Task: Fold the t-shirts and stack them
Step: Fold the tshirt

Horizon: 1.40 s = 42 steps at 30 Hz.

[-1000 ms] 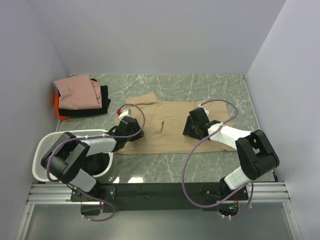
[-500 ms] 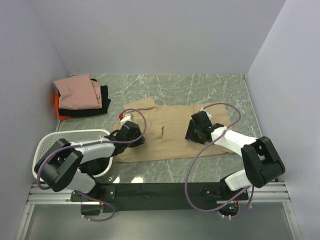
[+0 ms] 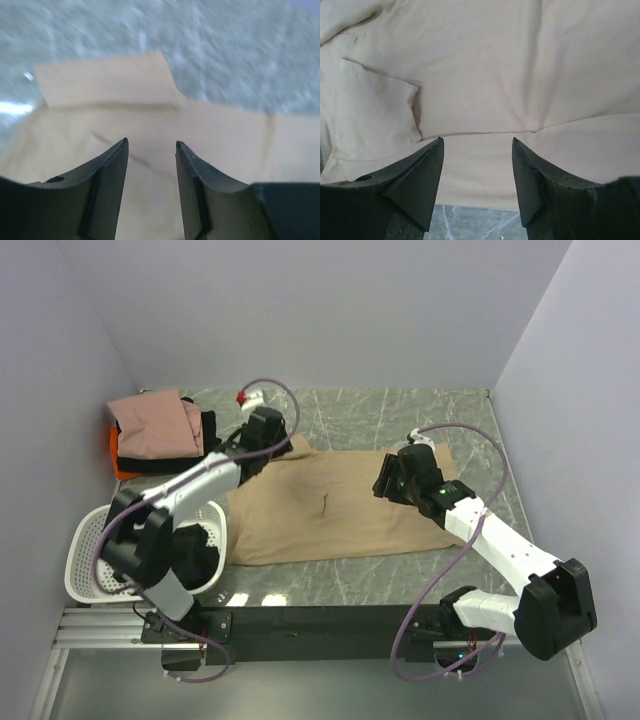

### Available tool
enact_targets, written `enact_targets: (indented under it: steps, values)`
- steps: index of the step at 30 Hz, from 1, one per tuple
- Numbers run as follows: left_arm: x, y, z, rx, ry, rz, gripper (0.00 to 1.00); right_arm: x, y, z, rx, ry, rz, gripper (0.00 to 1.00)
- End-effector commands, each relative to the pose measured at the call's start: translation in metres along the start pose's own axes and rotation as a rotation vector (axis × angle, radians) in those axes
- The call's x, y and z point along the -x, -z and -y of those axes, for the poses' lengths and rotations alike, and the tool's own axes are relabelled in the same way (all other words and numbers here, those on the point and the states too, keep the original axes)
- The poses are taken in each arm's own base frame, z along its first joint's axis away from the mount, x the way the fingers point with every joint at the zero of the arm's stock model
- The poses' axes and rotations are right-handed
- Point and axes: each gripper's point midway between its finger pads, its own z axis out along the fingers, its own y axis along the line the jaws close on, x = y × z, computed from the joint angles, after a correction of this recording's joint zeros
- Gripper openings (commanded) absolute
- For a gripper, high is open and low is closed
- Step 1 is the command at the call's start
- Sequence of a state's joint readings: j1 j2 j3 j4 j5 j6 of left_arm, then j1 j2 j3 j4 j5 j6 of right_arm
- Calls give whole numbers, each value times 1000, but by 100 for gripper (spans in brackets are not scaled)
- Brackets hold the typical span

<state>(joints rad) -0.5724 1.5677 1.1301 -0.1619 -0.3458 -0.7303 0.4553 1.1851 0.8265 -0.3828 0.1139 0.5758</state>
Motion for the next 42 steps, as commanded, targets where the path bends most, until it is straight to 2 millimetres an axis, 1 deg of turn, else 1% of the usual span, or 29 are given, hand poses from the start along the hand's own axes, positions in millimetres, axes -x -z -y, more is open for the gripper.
enact_targets:
  steps: [1, 2, 4, 5, 6, 7, 8, 10, 11, 12, 17, 19, 20, 21, 23, 28, 30, 33, 36, 38, 39, 40, 42]
  values:
    - [19, -38, -47, 184, -45, 0, 49, 9, 4, -13, 62, 48, 29, 64]
    - [28, -45, -60, 224, -45, 9, 49, 5, 2, -12, 71, 52, 18, 64]
    - [32, -62, -77, 298, -50, -3, 49, 3, 0, -13, 80, 63, 18, 64]
    - [40, -68, -91, 333, -33, 4, 48, -1, -3, -11, 77, 66, 9, 64]
    - [38, -75, -101, 352, -27, -2, 48, -3, -4, -11, 77, 70, 5, 64]
    - [38, -79, -105, 346, -13, -12, 48, -5, -5, -10, 78, 71, 1, 64]
    - [46, -84, -117, 351, 15, 2, 48, -9, -7, -8, 77, 72, -7, 64]
    - [42, -91, -127, 352, 32, -18, 48, -12, -8, -9, 88, 75, -14, 64]
    - [44, -94, -131, 336, 43, -23, 48, -16, -10, -7, 85, 76, -23, 64]
    - [40, -98, -134, 328, 50, -40, 47, -17, -11, -7, 89, 78, -25, 64]
    - [24, -110, -138, 268, 78, -104, 46, -21, -12, -8, 99, 79, -38, 64]
    - [16, -117, -142, 263, 87, -130, 45, -22, -11, -8, 104, 74, -39, 64]
    - [16, -119, -145, 260, 96, -135, 45, -22, -10, -9, 111, 74, -39, 64]
    - [10, -122, -147, 252, 102, -153, 45, -23, -9, -9, 113, 73, -38, 64]
    - [7, -125, -151, 246, 118, -167, 45, -23, -7, -8, 114, 69, -35, 64]
    - [-2, -132, -153, 223, 132, -191, 44, -26, -4, -5, 108, 64, -35, 64]
    - [0, -135, -152, 207, 142, -189, 43, -24, -3, -4, 102, 60, -26, 64]
    - [-4, -138, -150, 199, 149, -205, 38, -21, -2, -3, 90, 63, -20, 64]
    - [-10, -136, -152, 202, 150, -225, 35, -18, -2, -2, 77, 65, -13, 64]
    - [-8, -132, -150, 190, 156, -216, 35, -15, -1, -3, 75, 69, -8, 64]
    - [-13, -131, -151, 190, 158, -223, 35, -13, -2, -3, 71, 71, -5, 64]
    - [-14, -131, -150, 182, 163, -225, 34, -7, -1, -4, 66, 71, 11, 64]
    - [-18, -132, -148, 167, 167, -238, 32, -2, -4, -5, 58, 78, 13, 64]
